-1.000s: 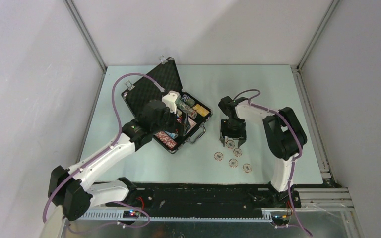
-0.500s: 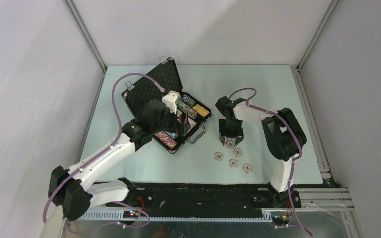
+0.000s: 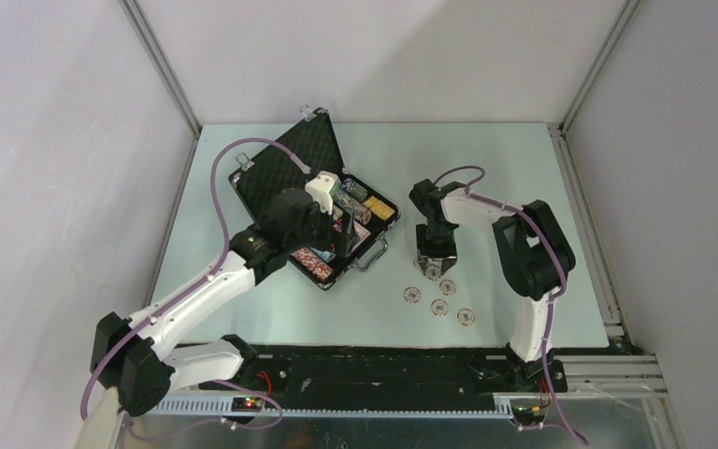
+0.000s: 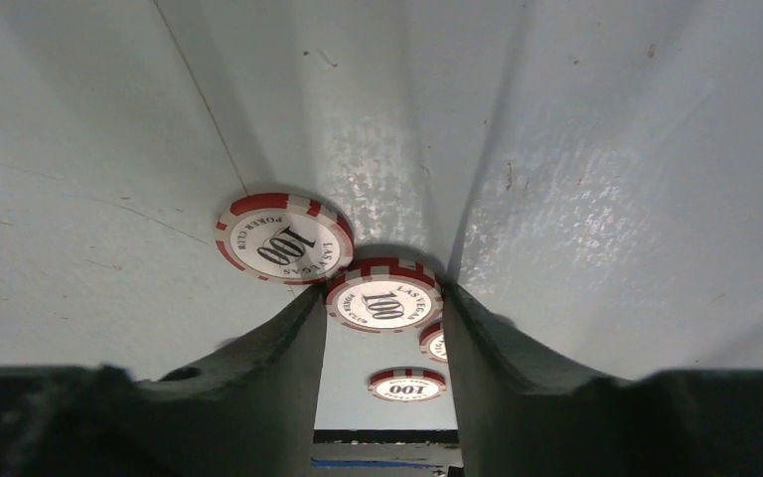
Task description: Pack up texas hold em set
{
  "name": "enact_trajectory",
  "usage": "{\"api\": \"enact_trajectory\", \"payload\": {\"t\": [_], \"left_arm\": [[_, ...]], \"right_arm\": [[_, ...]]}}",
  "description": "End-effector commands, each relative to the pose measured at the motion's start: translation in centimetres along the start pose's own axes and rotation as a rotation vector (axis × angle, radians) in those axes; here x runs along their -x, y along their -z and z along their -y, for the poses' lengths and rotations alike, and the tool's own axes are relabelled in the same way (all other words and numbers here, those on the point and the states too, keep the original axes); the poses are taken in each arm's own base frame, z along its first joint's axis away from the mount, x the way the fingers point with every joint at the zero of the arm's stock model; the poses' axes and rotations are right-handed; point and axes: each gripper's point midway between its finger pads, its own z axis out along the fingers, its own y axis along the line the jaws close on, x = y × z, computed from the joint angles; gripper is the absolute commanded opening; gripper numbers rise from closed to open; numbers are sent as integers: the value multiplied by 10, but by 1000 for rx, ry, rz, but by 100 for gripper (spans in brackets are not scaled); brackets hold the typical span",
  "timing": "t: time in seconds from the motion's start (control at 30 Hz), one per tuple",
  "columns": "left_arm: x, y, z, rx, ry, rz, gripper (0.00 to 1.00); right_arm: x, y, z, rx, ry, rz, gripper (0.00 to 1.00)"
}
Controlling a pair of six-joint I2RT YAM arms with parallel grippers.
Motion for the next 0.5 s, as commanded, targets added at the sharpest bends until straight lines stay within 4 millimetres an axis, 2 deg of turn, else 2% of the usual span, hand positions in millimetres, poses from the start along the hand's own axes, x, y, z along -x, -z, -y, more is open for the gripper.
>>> {"api": "enact_trajectory", "payload": {"t": [0.0,0.03,0.1,0.13,0.23,0.47], "left_arm": [[20,3,4,-16,-6,50,100],[20,3,5,-16,-6,50,100],[21,2,5,-18,-6,51,100],[22,2,5,-19,-6,52,100],[23,1,6,-20,-4,51,100],[22,-5,14,-56,48,54,100]], "right_arm": [[-1,-26,7,-30,-5,-36,43],[-1,-26,8,-32,-7,-37,40],[-2,-25,9,-34,-8,-38,28],[-1,-22,8,-29,-6,-31,27],[0,-13,5,-2,1,-19,24],[-1,36,-4,128,-49,27,23]]}}
